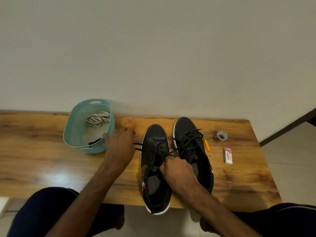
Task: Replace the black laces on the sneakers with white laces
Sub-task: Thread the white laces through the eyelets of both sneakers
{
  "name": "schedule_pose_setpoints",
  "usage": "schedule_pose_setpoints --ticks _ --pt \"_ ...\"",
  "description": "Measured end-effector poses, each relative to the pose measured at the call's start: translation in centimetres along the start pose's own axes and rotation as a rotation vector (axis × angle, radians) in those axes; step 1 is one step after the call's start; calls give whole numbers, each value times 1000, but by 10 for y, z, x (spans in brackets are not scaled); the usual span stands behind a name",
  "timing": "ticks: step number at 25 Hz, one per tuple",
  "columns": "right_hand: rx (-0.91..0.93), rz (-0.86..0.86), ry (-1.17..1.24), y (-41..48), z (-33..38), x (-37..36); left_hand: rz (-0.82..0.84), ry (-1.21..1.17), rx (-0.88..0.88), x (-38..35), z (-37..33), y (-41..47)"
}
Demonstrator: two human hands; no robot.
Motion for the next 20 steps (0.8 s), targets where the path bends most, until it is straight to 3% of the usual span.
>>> schedule_pose_setpoints --ticks 3,5,7,9,11,13,14,16,18,20 --pt "17 -7 -13 1 2 0 164 -103 -284 -12 -46 -2" --pt "23 -2 -18 1 3 0 216 -102 -333 -21 -60 -4" --pt "29 -4 -18 0 2 0 145 -52 -325 -20 -61 -6" --pt "23 -16 -15 0 2 0 1 55 -207 -4 -39 -1" --pt "10 -24 -25 1 1 1 -91 195 57 23 14 4" --pt "6 -18 -28 2 1 0 -44 254 304 40 61 -2" --pt "5 -12 -22 2 1 0 21 275 340 38 69 -6" --pt "-3 2 -7 2 2 -1 100 264 160 23 43 -7" --pt "-8 8 2 2 2 -2 138 20 -122 2 -6 -5" --pt "8 2 -5 1 2 -1 199 -77 -262 -13 -41 -4"
Point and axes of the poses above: each hand's wrist, its own y-axis towards the middle knuckle, its own x-axis out of the back of the hand, z = x × y, the point moved 7 cm from there along y, towards the middle knuckle, and after that the axes turned 8 degrees about -x, right-handed, at the moved point
